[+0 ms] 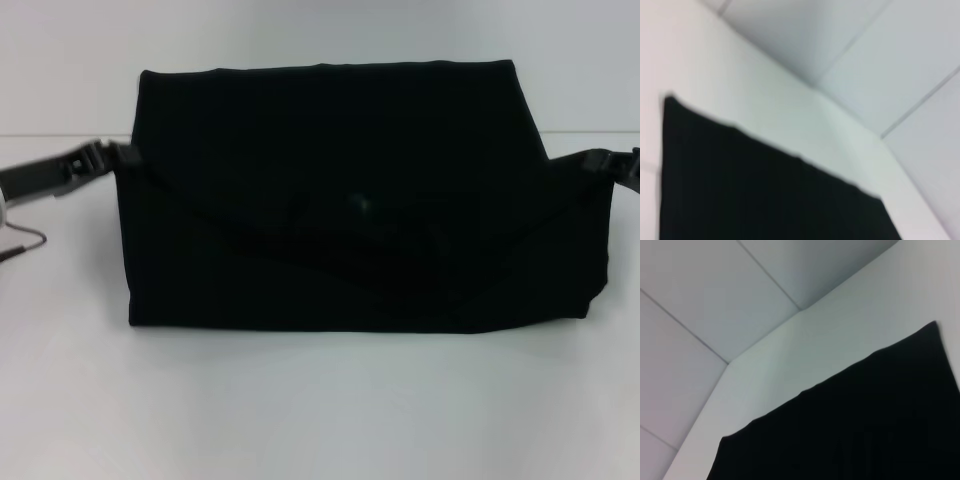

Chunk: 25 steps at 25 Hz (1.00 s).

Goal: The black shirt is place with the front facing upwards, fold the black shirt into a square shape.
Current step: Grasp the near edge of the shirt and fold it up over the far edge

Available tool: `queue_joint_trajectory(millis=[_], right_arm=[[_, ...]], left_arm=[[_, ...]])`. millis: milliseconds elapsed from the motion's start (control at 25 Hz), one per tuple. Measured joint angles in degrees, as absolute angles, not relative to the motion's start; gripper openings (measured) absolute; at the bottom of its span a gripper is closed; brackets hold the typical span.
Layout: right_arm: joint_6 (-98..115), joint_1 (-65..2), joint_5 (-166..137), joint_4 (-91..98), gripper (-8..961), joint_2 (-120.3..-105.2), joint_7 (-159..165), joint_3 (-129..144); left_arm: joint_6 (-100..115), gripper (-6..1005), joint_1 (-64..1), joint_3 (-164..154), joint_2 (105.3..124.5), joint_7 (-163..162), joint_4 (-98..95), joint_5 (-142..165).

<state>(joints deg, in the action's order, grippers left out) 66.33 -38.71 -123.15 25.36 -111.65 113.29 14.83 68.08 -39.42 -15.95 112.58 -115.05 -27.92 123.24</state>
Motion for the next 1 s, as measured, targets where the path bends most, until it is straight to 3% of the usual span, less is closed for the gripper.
queue_joint_trajectory(millis=[1000], right_arm=[[42.79, -43.75, -118.7, 24.35, 58, -118.1, 100.85, 24.27]], left_arm=[[50.77, 84, -41.15, -21.64, 117.59, -105.7, -27.77, 117.49]])
